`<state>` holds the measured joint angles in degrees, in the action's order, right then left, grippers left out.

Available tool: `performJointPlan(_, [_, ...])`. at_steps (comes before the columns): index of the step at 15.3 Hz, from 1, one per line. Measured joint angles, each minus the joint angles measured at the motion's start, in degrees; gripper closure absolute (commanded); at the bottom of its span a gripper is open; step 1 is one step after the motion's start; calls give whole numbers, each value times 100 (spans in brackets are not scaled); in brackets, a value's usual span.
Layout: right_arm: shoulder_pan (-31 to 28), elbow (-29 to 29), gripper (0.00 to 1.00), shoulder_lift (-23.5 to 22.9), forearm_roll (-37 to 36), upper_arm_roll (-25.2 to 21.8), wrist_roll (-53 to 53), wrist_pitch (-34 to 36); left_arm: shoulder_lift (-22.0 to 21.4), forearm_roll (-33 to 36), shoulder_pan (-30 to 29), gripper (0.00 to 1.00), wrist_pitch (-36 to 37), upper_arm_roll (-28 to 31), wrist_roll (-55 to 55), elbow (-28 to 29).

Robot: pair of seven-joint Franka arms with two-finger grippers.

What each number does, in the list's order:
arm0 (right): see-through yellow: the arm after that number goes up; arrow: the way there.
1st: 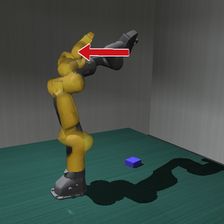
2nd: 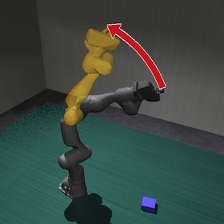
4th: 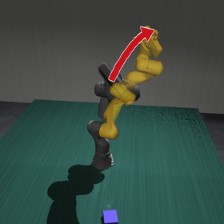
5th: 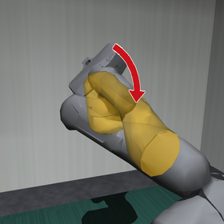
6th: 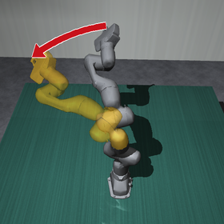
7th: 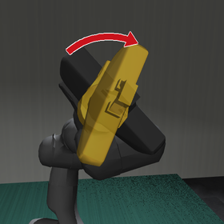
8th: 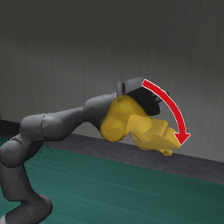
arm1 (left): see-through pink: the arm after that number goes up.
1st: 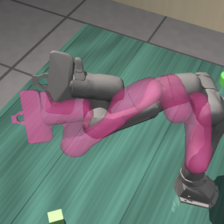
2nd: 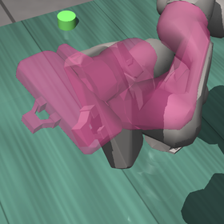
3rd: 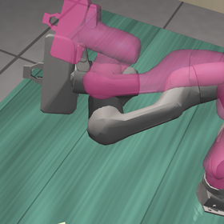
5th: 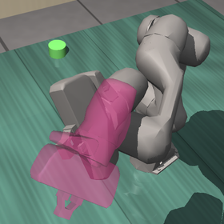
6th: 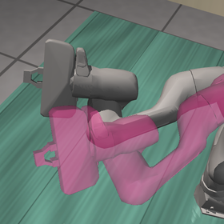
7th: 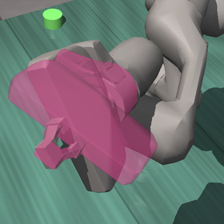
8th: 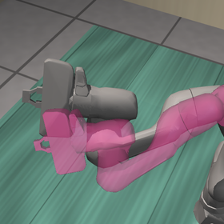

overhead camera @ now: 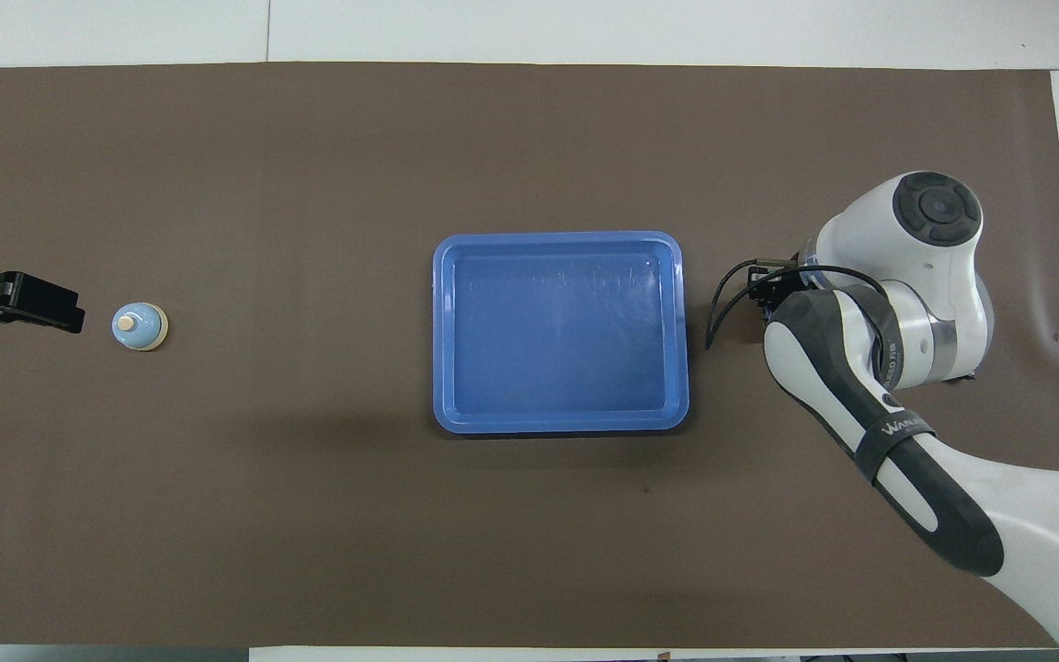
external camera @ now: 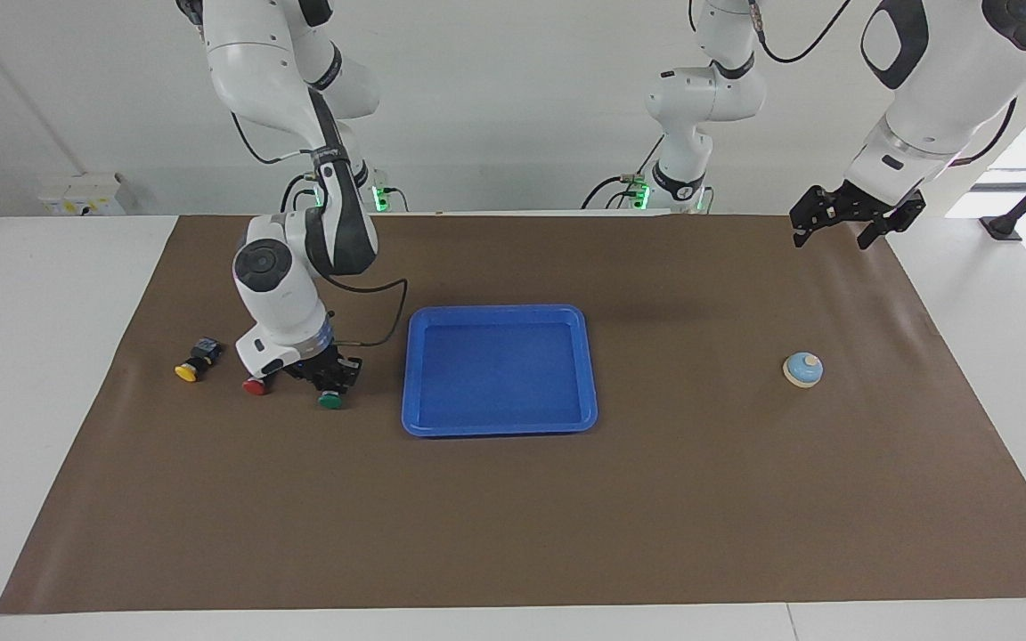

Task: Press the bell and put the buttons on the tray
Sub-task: 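Carry the green-capped button with the right gripper toward the blue tray, then lower the green button into the tray, open the right gripper, withdraw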

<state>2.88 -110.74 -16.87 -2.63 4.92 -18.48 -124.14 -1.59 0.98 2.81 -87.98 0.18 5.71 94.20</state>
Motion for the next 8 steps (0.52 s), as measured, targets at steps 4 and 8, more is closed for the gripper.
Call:
performJointPlan(4, [855, 867, 100, 26, 6, 53, -1274, 881, -1, -12, 0, 0, -60, -1, 0, -47])
performJointPlan(8, [1731, 837, 100, -203, 6, 66, -2189, 675, -1, -12, 0, 0, -60, 1, 0, -47])
